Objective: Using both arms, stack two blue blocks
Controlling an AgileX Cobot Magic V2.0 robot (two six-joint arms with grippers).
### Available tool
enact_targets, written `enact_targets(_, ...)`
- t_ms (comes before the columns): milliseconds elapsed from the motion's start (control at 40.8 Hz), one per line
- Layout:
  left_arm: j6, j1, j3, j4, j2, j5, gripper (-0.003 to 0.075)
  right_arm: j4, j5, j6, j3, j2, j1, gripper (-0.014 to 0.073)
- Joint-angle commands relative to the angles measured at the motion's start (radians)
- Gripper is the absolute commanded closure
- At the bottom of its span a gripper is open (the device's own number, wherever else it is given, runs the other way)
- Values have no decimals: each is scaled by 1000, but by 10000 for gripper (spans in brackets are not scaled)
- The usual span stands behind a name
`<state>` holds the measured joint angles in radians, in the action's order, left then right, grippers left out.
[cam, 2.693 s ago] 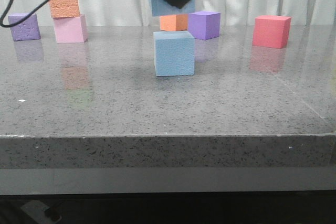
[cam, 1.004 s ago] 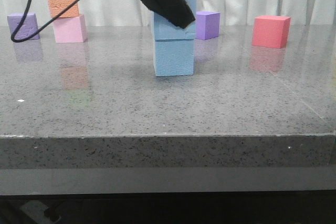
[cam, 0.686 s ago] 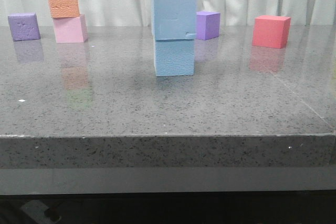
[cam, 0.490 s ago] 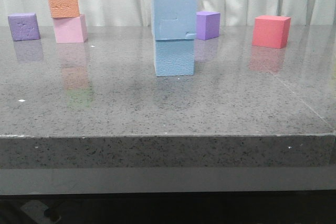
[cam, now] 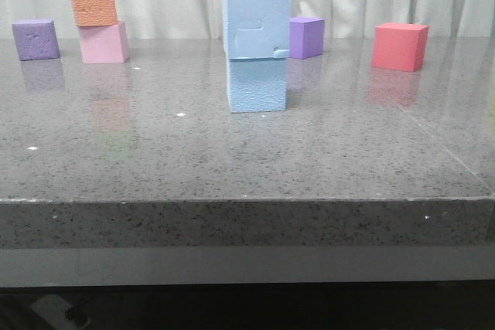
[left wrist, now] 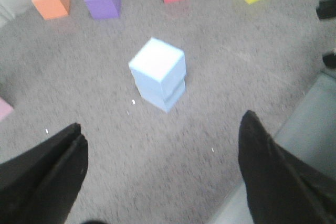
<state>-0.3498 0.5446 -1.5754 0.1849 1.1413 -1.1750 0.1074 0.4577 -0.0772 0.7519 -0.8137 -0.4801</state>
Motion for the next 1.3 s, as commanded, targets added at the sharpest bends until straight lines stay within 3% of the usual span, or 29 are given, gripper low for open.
enact_targets(0,17,7,117,7,-103,102,155,-5,-76,-10,30,6,1,51)
enact_targets(196,157,5,397,-104,-280,182,155,-5,-76,-10,30,6,1,51)
enact_targets(343,374,5,562,-197,-413,294,156,2,-76,-10,30,6,1,51)
enact_targets(490,428,5,675,-202,-507,378,155,10,-58,-10,30,6,1,51)
enact_targets(612,431,5,710,-202,-533,385,155,10,2,-10,44,6,1,51)
enact_targets(784,431,5,712,-202,-533,398,155,-4,298,-2,138,11,2,53)
enact_targets(881,431,5,712,-202,-533,414,155,-76,405,62,184,20,2,53)
enact_targets(1004,431,5,712,-202,-533,415,156,-162,459,140,184,67,2,53)
enact_targets(1224,431,5,712,-203,-533,431,159,-163,472,149,172,194,2,53)
enact_targets(1273,431,5,712,-203,-533,441,189,-163,474,149,172,212,2,57)
